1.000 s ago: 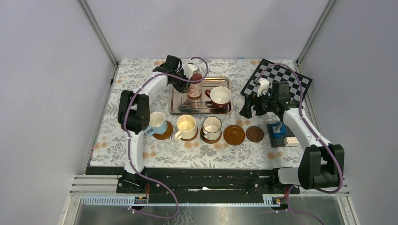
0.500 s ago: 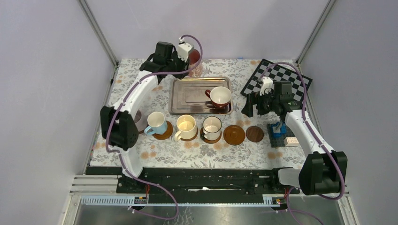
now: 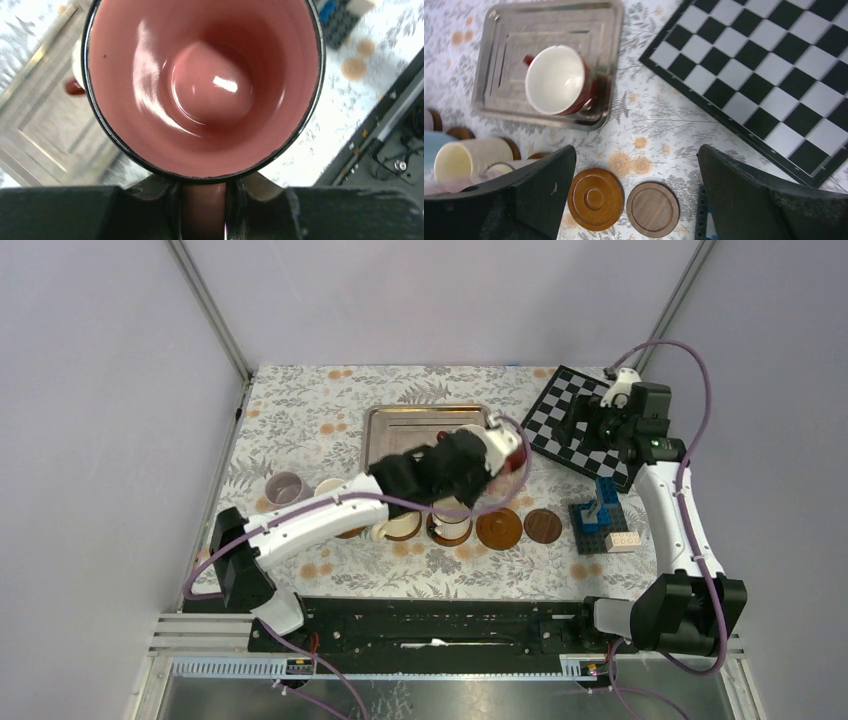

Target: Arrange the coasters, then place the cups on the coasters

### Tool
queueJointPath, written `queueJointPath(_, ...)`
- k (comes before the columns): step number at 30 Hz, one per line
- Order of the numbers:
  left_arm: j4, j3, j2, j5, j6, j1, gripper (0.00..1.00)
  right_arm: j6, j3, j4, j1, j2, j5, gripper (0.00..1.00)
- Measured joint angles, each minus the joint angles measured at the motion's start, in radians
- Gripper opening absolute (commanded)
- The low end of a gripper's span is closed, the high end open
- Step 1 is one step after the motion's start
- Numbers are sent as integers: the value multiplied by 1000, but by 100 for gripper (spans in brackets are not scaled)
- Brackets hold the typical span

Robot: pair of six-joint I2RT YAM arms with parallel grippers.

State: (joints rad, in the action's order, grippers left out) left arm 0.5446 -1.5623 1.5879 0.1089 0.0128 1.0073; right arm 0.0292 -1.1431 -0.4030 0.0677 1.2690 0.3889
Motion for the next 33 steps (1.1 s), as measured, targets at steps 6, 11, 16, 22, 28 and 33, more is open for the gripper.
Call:
queueJointPath(6, 41, 127, 9, 175, 117, 193, 0, 58, -18, -9, 105, 0, -57, 98)
queueJointPath(11, 11, 129, 70, 232, 168, 242, 0, 79, -14, -9, 119, -1, -53, 98)
queueJointPath(16, -35, 129, 151, 275, 206, 235, 0, 82, 10, -7, 119, -9, -39, 98)
queueJointPath(22, -76, 131, 204, 289, 224, 233, 0, 81, 32, 1, 119, -13, -26, 98)
queueJointPath(28, -158, 166, 214, 274, 224, 227, 0, 79, 58, 6, 119, -15, -10, 98)
queueJointPath(33, -188, 198, 230, 246, 222, 204, 0, 73, 65, 14, 119, -16, -2, 98)
